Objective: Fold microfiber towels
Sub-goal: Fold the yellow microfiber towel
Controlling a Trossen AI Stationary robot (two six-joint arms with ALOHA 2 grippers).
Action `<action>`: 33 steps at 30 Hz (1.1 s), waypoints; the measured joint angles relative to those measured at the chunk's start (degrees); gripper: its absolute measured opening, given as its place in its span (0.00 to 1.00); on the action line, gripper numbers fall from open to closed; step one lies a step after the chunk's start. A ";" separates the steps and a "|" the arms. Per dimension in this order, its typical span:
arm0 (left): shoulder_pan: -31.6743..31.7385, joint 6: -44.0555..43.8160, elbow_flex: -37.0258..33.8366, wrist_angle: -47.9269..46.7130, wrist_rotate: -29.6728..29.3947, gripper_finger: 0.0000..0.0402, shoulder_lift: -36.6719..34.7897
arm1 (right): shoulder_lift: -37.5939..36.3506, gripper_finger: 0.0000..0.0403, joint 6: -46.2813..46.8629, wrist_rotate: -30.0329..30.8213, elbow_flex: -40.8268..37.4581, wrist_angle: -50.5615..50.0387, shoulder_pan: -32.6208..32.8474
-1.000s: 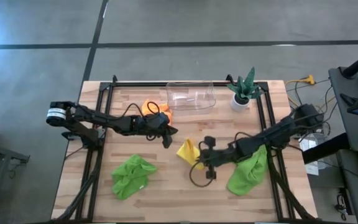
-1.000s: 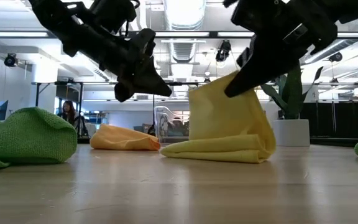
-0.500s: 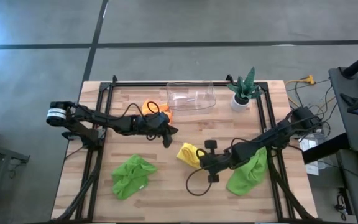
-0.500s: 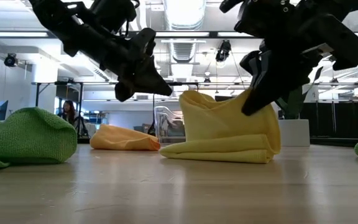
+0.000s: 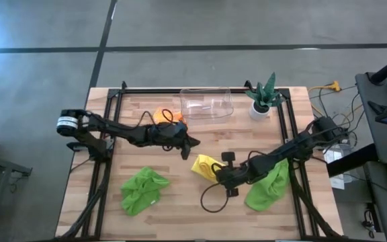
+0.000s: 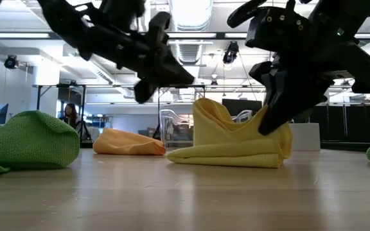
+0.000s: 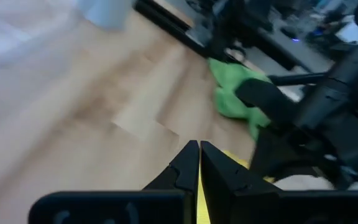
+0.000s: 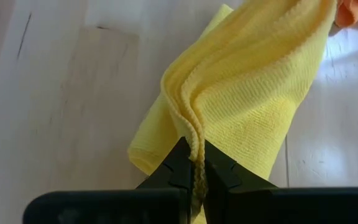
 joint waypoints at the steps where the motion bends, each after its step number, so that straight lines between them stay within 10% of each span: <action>1: 0.00 -1.66 0.63 1.13 1.78 0.00 1.63 | 0.08 0.02 -0.09 0.02 0.00 0.18 -0.01; 14: -0.85 -4.46 14.07 2.38 23.42 0.00 20.07 | 1.29 0.02 -0.57 0.00 0.04 0.30 0.00; 33: -1.90 4.93 14.79 -18.45 23.64 0.00 20.61 | 1.29 0.05 2.44 -0.04 0.04 -0.05 -0.01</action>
